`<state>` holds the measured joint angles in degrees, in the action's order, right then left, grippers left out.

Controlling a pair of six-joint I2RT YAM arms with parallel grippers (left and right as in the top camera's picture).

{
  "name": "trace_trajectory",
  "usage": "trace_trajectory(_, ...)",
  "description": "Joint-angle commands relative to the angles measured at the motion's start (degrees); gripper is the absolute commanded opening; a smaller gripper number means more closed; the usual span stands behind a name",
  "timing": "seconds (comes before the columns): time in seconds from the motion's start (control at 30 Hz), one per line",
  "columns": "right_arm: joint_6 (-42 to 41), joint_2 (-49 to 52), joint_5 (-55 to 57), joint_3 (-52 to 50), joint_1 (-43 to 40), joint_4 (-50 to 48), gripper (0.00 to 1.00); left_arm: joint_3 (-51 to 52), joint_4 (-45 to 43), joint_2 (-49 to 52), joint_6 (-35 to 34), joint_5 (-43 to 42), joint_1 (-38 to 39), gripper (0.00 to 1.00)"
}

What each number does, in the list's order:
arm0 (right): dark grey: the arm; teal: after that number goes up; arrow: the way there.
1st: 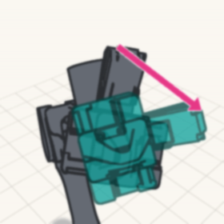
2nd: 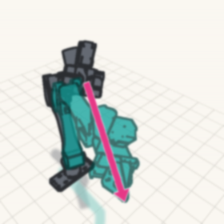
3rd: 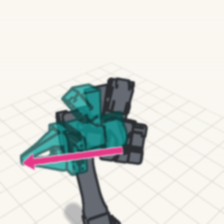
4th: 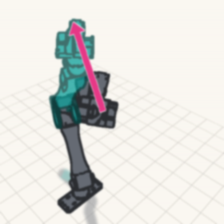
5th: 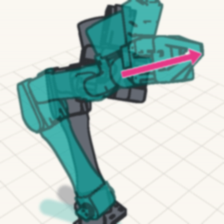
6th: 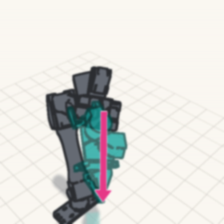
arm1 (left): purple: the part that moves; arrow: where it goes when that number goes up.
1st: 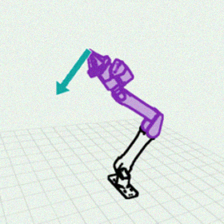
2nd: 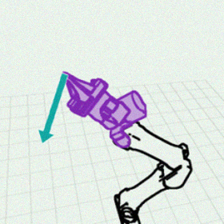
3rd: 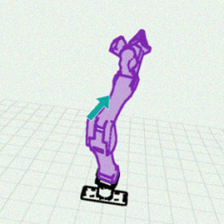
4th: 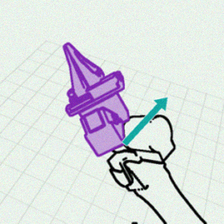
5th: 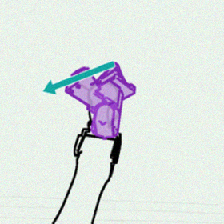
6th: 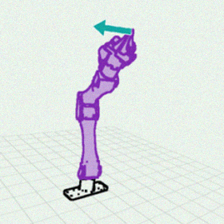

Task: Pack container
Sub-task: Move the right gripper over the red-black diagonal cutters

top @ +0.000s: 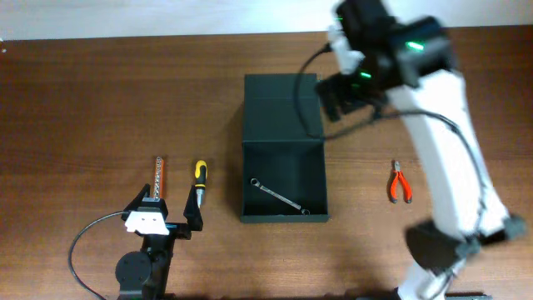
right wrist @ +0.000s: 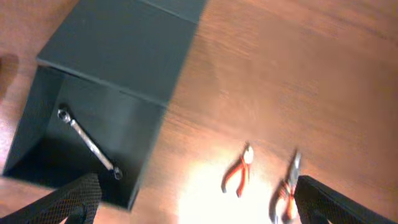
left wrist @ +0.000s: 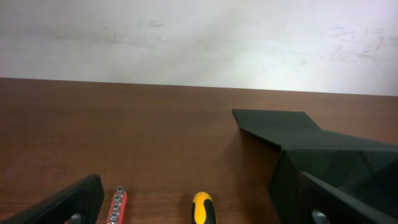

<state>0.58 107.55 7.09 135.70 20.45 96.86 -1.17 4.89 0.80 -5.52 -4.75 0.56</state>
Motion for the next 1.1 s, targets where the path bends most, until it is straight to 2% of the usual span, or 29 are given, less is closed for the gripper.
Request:
trace_trajectory(0.0, -2.6, -14.0, 0.9, -10.6, -3.1, 0.5, 0.99, 0.3, 0.0, -0.4, 0.9, -0.9, -0.3, 0.99)
trace_trajectory(0.03, -2.7, -21.0, 0.9, -19.2, -5.1, 0.5, 0.99, 0.3, 0.0, -0.4, 0.9, -0.9, -0.3, 0.99)
trace_trajectory(0.2, -4.7, -37.5, 0.9, -37.8, -10.5, -1.7, 0.99, 0.3, 0.0, -0.4, 0.9, -0.9, -0.3, 0.99)
trace_trajectory(0.33, -4.7, -44.4, 2.8, -43.2, -15.9, -4.6, 0.99, 0.3, 0.0, -0.4, 0.9, -0.9, -0.3, 0.99)
trace_trajectory(0.43, -4.8, -46.0, 2.5, -43.3, -18.6, -4.2, 0.99, 0.3, 0.0, -0.4, 0.9, -0.9, -0.3, 0.99)
trace_trajectory(0.5, -8.8, -47.0, 2.1, -43.4, -19.8, -3.6, 0.99, 0.3, 0.0, -0.4, 0.9, -0.9, -0.3, 0.99)
trace_trajectory(0.63, -10.5, -46.7, 2.9, -44.1, -20.2, -4.0, 0.99, 0.3, 0.0, -0.4, 0.9, -0.9, -0.3, 0.99)
trace_trajectory(0.77, -10.3, -42.8, 2.8, -49.4, -20.2, -5.7, 0.99, 0.3, 0.0, -0.4, 0.9, -0.9, -0.3, 0.99)
trace_trajectory(0.9, -10.4, -36.7, 1.7, -54.4, -20.1, -7.4, 0.99, 0.3, 0.0, -0.4, 0.9, -0.9, -0.3, 0.99)
trace_trajectory(0.93, -10.5, -32.6, -0.7, -56.4, -20.1, -9.0, 0.99, 0.3, 0.0, -0.4, 0.9, -0.9, -0.3, 0.99)
trace_trajectory(1.07, -10.5, -24.9, -4.9, -57.0, -20.1, -11.1, 0.99, 0.3, 0.0, -0.4, 0.9, -0.9, -0.3, 0.99)
